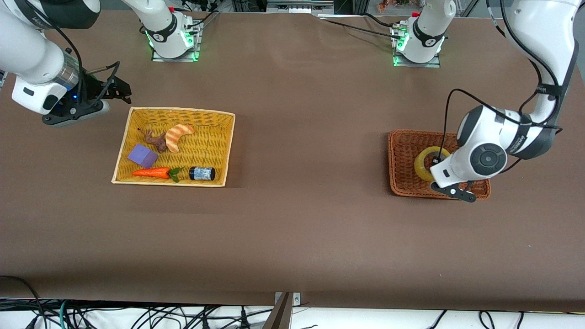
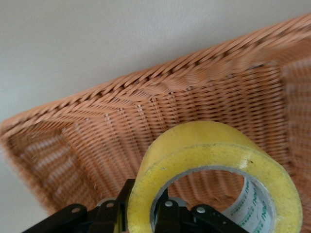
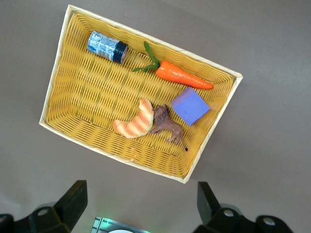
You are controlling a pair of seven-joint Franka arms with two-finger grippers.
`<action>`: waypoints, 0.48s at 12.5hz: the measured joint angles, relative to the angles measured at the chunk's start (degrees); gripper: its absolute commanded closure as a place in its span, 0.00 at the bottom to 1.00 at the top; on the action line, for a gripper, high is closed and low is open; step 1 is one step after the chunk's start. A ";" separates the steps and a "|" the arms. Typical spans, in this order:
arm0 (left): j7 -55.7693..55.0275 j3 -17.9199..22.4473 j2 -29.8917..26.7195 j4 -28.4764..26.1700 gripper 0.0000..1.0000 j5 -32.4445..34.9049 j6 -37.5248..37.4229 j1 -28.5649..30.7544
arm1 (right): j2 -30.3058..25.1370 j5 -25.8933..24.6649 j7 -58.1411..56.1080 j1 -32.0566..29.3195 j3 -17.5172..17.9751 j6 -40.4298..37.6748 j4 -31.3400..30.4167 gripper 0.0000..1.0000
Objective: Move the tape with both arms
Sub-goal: 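Carry the tape roll with the left gripper into the wicker basket, then open the left gripper and release the tape in the basket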
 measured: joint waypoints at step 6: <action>0.62 -4.06 -4.21 0.07 0.00 -0.02 1.05 0.46 | 0.00 -0.24 0.00 0.04 -0.02 0.00 -0.04 0.00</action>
